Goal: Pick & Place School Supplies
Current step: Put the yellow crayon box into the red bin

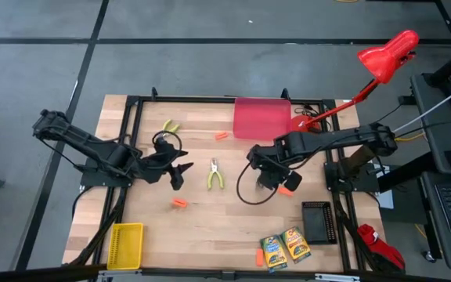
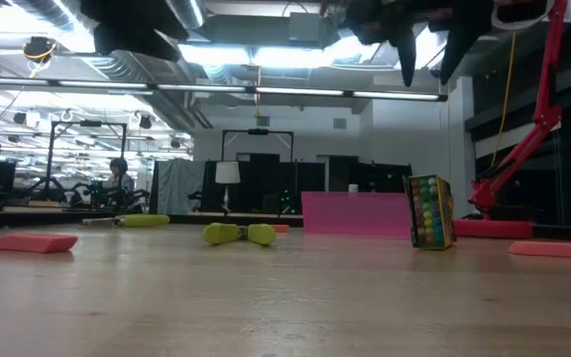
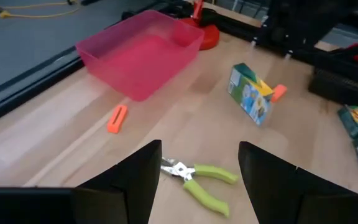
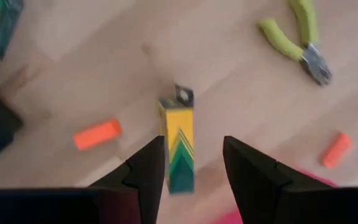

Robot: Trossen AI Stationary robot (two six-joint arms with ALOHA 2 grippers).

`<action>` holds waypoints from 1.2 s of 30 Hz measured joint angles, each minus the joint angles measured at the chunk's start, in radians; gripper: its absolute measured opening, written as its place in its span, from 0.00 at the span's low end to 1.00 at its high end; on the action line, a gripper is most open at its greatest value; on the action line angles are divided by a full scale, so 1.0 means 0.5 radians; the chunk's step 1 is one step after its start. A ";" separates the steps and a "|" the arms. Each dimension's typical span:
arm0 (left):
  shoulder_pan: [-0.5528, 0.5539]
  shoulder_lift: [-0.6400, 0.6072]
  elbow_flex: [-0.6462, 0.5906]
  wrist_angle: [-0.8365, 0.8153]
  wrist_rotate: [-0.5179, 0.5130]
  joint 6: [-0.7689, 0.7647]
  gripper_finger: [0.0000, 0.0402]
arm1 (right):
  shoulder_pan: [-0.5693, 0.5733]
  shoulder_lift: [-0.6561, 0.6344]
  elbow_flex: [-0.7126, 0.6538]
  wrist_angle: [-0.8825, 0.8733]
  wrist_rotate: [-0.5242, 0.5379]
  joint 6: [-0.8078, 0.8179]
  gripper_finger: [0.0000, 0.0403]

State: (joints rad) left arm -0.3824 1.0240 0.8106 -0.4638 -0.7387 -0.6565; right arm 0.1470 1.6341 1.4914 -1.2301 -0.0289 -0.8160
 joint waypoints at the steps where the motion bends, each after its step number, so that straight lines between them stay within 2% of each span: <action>1: 0.001 0.014 0.000 -0.003 0.000 -0.001 0.53 | -0.014 0.000 -0.056 0.018 -0.021 0.000 0.41; 3: 0.001 0.037 0.000 -0.003 -0.002 -0.018 0.53 | -0.027 0.004 -0.184 0.018 -0.012 -0.038 0.41; 6: 0.001 0.069 0.000 -0.005 -0.004 -0.053 0.53 | -0.030 0.004 -0.335 0.041 0.130 -0.148 0.41; 10: 0.001 0.082 0.000 -0.004 -0.005 -0.089 0.53 | -0.045 0.004 -0.449 0.177 0.140 -0.172 0.41; 18: -0.003 0.082 0.000 -0.004 -0.004 -0.093 0.53 | -0.042 0.004 -0.462 0.469 0.148 -0.164 0.41; 25: -0.003 0.082 0.000 -0.005 -0.003 -0.052 0.53 | -0.083 0.002 -0.477 0.490 0.065 -0.015 0.41; 36: -0.003 0.081 0.000 -0.006 -0.005 -0.022 0.53 | -0.100 0.002 -0.548 0.508 0.030 -0.060 0.41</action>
State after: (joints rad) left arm -0.3840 1.0645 0.8104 -0.4667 -0.7410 -0.6678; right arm 0.0971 1.6352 1.2173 -0.9763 -0.0140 -0.8459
